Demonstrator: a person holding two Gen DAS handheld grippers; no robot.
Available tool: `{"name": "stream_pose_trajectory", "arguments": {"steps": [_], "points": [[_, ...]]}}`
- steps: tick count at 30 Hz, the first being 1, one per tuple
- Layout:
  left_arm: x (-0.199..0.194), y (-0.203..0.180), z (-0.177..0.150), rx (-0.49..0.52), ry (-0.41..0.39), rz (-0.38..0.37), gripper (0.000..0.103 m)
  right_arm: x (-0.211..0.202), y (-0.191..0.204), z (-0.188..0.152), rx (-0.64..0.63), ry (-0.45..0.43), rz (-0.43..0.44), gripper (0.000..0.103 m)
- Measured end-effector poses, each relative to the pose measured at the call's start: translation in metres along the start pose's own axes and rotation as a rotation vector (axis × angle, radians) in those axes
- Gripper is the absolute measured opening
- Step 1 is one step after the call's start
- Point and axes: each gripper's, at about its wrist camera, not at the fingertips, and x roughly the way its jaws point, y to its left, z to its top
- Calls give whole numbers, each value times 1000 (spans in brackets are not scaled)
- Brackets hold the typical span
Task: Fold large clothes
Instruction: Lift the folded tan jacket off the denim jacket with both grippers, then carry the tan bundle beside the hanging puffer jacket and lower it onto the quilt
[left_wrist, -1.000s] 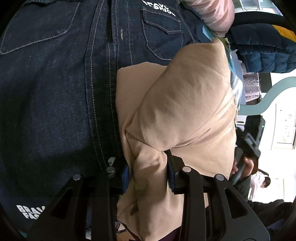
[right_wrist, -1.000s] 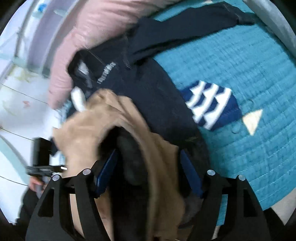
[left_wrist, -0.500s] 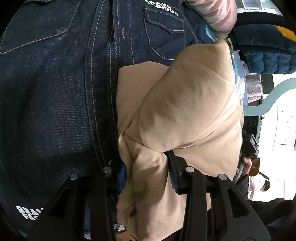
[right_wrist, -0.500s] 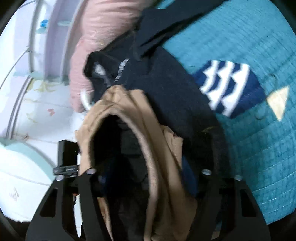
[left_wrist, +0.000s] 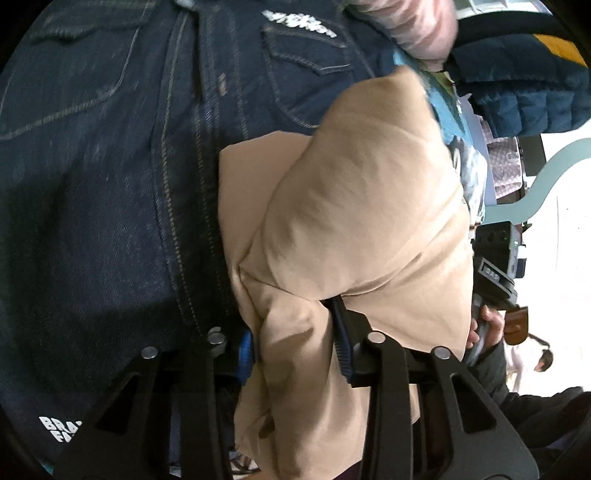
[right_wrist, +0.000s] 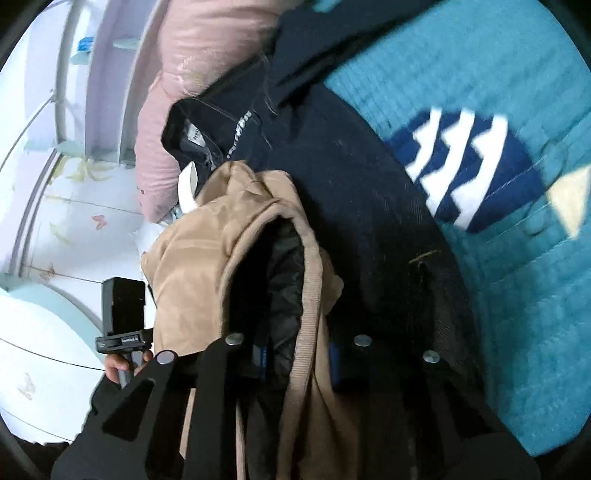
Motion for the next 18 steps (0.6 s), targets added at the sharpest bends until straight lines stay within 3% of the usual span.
{"name": "stream_pose_trajectory", "arguments": {"steps": [5,10,15,18], "points": [[-16,-31,-1,64,-59,-15,29,-41,8,-10,-4,-73,41,19],[-19,-93,22,213,-79,-37,29,-96,4,-19,23,-193,57,19],[3,-183,65,398,-56,-43,29,-169,-12,-17,66,-374,19,20],[31,-260,98,539,-28,-50,29,-218,-29,-17,110,-498,-7,20]]}}
